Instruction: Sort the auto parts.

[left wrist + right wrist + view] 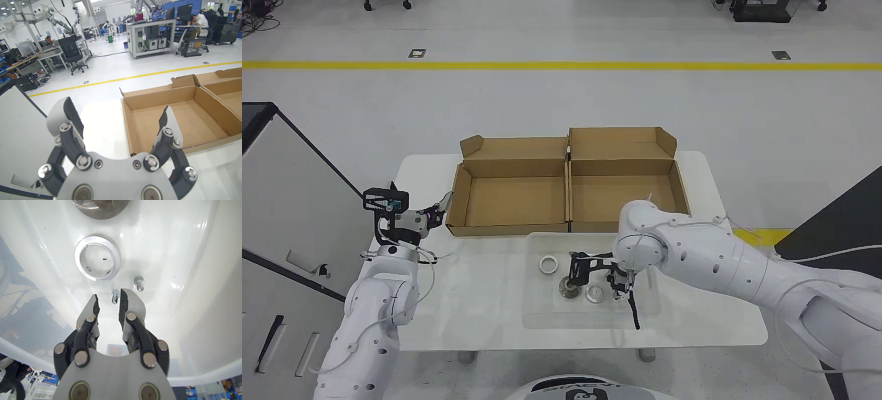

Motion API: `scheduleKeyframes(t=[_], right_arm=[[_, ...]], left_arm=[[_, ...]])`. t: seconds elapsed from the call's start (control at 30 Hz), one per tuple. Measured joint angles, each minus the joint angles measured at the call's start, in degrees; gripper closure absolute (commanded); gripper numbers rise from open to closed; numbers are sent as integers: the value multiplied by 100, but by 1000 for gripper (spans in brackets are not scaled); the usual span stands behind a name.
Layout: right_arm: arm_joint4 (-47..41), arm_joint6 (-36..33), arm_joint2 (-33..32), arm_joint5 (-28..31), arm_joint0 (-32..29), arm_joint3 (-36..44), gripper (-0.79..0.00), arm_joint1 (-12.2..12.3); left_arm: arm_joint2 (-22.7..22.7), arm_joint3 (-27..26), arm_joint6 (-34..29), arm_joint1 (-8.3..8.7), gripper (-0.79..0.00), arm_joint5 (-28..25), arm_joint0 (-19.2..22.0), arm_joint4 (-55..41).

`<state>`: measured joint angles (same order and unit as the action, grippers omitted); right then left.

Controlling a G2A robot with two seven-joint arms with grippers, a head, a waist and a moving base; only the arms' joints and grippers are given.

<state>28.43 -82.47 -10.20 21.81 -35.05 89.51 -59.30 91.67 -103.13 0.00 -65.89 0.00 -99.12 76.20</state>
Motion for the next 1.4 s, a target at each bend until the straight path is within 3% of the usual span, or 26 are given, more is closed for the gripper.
scheduleKeyframes(t=[0.1,0.17,0.57,0.77,1.07,1.4], right_arm=[[6,-5,10,-5,3,-54,-185,-20],[7,-27,9,-28,9,-70,0,-32],[-138,-234,-175,-234,48,297,0,36],[-416,-367,-590,-379,87,985,0,284],[-942,-264,-1620,-261,-285,1895,0,923],[-895,-282,-1635,-300,-297,1917,0,951]], left_arm=[[0,0,0,0,-785,0,0,0],[0,0,0,0,-785,0,0,0],[0,0,0,0,-785,0,0,0],[0,0,0,0,-785,0,0,0],[0,0,0,0,-785,0,0,0],[0,0,0,0,-785,0,0,0]])
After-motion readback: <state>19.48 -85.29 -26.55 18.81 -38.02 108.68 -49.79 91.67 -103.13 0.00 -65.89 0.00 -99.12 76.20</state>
